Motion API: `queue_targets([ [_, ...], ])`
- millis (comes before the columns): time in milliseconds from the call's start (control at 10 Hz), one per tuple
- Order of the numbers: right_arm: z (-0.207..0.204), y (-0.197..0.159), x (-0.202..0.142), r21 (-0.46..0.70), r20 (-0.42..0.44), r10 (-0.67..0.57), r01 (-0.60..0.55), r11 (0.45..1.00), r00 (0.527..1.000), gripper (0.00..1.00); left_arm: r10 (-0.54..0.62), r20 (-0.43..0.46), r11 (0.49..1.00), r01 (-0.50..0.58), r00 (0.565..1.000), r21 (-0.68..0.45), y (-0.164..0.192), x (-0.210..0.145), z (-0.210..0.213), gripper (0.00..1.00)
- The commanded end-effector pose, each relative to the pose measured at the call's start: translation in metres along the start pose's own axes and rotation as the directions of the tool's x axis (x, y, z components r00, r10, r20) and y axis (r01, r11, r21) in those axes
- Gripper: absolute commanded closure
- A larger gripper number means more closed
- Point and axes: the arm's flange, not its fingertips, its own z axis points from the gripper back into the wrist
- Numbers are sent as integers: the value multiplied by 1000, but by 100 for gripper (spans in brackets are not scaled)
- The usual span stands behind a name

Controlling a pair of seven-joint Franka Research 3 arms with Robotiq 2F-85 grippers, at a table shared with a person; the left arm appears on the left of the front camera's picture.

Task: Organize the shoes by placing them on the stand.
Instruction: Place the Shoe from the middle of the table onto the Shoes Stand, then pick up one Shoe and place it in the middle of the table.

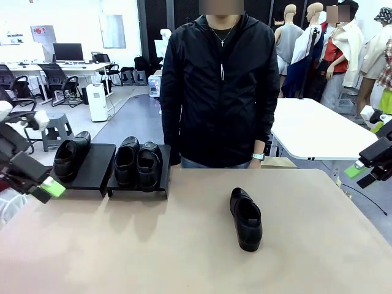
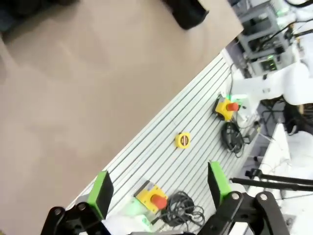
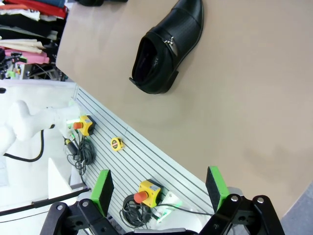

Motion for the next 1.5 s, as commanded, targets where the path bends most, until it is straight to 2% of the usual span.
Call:
queue_targets([
  [0, 2, 3, 1, -5, -1, -23, 23, 1000, 1000, 0, 10, -54, 999, -8, 998, 31, -15, 14, -8, 0],
  [1000, 0, 0, 0, 0, 0, 0, 0, 1000, 1000, 0, 10, -54, 999, -8, 998, 31, -15, 14, -8, 0],
  [1100, -18, 29, 23, -97, -31, 55, -58, 994, 998, 0, 10, -54, 999, -8, 998, 31, -15, 14, -8, 0],
  [1200, -52, 70, 66, -131, -89, 186, -197, 972, 978, 0, 10, -54, 999, -8, 998, 31, -15, 14, -8, 0],
  [1300, -99, 110, 111, -172, -172, 238, -267, 948, 956, 0, 10, -54, 999, -8, 998, 31, -15, 14, -8, 0],
  [1400, -151, 148, 150, -214, -243, 329, -381, 899, 912, 0, 10, -54, 999, -8, 998, 31, -15, 14, -8, 0],
])
